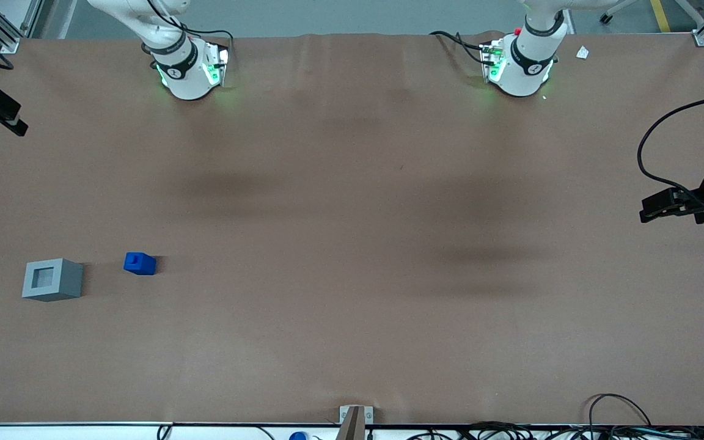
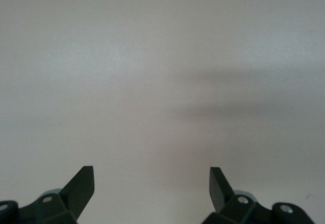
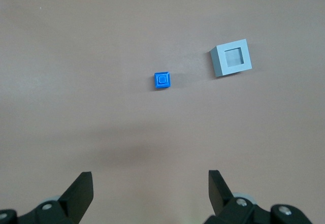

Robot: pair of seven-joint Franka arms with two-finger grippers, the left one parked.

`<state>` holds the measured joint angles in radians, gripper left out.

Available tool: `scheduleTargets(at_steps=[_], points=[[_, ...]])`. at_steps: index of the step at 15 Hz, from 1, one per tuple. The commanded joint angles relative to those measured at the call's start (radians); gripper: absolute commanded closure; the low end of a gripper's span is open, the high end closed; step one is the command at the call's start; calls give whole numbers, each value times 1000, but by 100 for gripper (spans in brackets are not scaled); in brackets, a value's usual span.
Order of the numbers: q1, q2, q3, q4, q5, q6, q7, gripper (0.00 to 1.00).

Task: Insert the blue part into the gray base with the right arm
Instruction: 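Move the open right gripper toward the blue block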

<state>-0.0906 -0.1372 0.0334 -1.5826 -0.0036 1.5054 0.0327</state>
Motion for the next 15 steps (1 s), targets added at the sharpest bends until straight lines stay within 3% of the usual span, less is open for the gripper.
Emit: scheduleTargets(at_steps=[1, 9, 15], points=[[6, -4, -3, 6, 2, -14, 3, 0], [-43, 65, -9, 6, -2, 13, -100, 0], [-66, 246, -9, -5, 5, 122, -102, 0]])
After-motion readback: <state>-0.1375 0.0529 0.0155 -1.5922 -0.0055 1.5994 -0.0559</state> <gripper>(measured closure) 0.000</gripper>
